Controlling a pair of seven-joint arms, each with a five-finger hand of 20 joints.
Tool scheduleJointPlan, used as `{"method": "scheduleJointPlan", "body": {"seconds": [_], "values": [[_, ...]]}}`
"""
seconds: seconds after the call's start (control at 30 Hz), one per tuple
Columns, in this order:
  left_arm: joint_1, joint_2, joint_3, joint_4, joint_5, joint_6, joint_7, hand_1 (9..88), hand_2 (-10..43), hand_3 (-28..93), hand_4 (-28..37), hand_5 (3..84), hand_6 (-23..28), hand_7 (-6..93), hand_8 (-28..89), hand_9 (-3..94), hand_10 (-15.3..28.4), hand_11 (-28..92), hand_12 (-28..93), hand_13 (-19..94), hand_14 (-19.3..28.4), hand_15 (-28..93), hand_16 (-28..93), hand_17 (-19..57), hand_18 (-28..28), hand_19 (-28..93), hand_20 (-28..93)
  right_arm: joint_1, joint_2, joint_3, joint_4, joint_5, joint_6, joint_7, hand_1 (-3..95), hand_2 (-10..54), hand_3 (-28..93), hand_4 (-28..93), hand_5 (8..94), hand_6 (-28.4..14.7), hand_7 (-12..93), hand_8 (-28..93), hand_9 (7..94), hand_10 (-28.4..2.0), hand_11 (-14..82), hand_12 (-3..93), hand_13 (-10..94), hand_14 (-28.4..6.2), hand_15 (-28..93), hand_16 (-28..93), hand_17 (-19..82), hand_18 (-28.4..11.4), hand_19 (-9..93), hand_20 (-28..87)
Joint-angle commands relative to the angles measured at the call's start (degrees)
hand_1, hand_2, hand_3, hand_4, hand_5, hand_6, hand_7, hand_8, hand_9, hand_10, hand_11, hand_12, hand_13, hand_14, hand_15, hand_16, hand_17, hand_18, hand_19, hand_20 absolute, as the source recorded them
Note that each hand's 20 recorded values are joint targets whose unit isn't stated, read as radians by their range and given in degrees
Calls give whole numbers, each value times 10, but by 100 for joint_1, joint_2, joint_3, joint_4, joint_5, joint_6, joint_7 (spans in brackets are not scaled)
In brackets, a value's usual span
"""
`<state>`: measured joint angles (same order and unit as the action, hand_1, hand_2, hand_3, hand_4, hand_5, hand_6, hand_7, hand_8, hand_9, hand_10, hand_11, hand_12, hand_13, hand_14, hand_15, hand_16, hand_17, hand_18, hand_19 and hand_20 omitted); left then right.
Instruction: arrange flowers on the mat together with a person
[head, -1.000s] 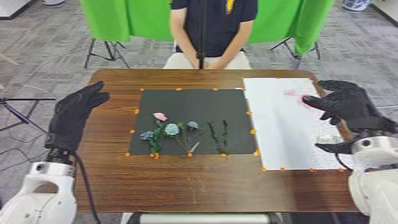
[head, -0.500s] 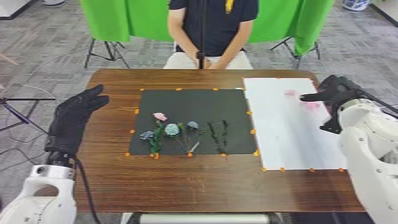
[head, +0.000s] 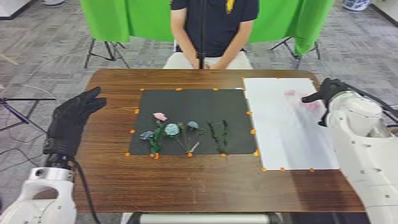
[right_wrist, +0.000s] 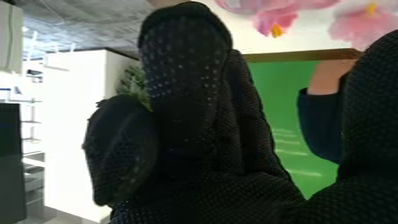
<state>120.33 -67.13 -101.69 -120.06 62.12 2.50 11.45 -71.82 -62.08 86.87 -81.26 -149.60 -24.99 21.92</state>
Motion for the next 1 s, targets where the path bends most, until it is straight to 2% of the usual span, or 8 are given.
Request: {"method": "scheduleJointPlan", "body": {"seconds": [0.03, 0.5, 0.53, 0.6, 0.63, 0.7, 0.8, 1.0], "values": [[102, -102, -37, -19, 9, 44, -94, 246, 50, 615, -248, 467, 46, 102, -55, 448, 139, 203, 159, 320, 172, 144, 52, 13, 128, 64, 150, 213, -249, -11, 396, -423, 167, -158, 375, -95, 493, -282, 544, -38, 138, -72, 864, -140, 166, 153, 937, -26, 526, 148, 741, -54, 932, 171], [-17, -174, -53, 13, 44, -14, -123, 246, 51, 614, -248, 467, 47, 101, -55, 447, 139, 203, 160, 319, 172, 147, 51, 13, 127, 63, 151, 91, -320, -331, 830, -528, 1025, -207, 642, -95, 414, -280, 680, -7, 201, -48, 925, -106, 157, 222, 937, -11, 589, 135, 764, -48, 932, 214], [-3, -187, -60, 7, 48, -15, -131, 246, 51, 614, -248, 467, 47, 101, -55, 447, 139, 203, 159, 319, 172, 147, 51, 13, 127, 63, 151, 55, -313, -344, 828, -540, 1104, -240, 673, -95, 374, -265, 698, -11, 198, 2, 931, -105, 144, 238, 937, -11, 592, 135, 765, -48, 931, 218], [9, -167, -56, 11, 28, 12, -133, 247, 51, 614, -249, 467, 47, 101, -55, 447, 140, 203, 159, 319, 172, 147, 51, 13, 126, 63, 150, 17, -292, -387, 834, -525, 1245, -284, 872, -95, -150, 124, 738, -21, 184, 48, 936, -102, 155, 252, 937, -9, 601, 137, 770, -50, 923, 247], [17, -112, -34, 12, -15, 62, -112, 247, 52, 613, -249, 467, 47, 101, -55, 447, 140, 202, 159, 319, 172, 147, 51, 13, 126, 63, 150, -5, -272, -401, 802, -484, 1274, -279, 898, -95, -195, 171, 761, -24, 181, 62, 937, -102, 183, 240, 937, -8, 607, 138, 771, -49, 924, 256], [19, -105, -37, 13, -19, 66, -100, 247, 54, 612, -249, 467, 47, 101, -55, 447, 140, 202, 159, 319, 172, 147, 51, 13, 126, 63, 150, -19, -231, -434, 774, -478, 1409, -335, 864, -95, -67, 96, 782, -25, 177, 72, 937, -103, 205, 232, 937, -8, 615, 138, 772, -50, 926, 265], [36, -102, -59, -3, -10, 59, -91, 247, 54, 612, -248, 467, 47, 101, -55, 447, 140, 202, 159, 319, 171, 146, 51, 13, 126, 63, 150, -17, -81, -516, 572, -348, 1391, -318, 715, -95, 396, -196, 809, -22, 186, 76, 937, -110, 244, 204, 937, -8, 627, 136, 778, -53, 927, 277], [57, -67, -91, -17, -29, 60, -68, 247, 54, 612, -248, 467, 46, 103, -55, 447, 140, 203, 159, 319, 172, 147, 51, 13, 126, 63, 150, -84, 526, -642, -379, 258, 1314, -32, 699, -95, 460, -215, 826, -25, 188, 84, 937, -117, 265, 188, 937, -3, 636, 138, 780, -55, 931, 285]]}}
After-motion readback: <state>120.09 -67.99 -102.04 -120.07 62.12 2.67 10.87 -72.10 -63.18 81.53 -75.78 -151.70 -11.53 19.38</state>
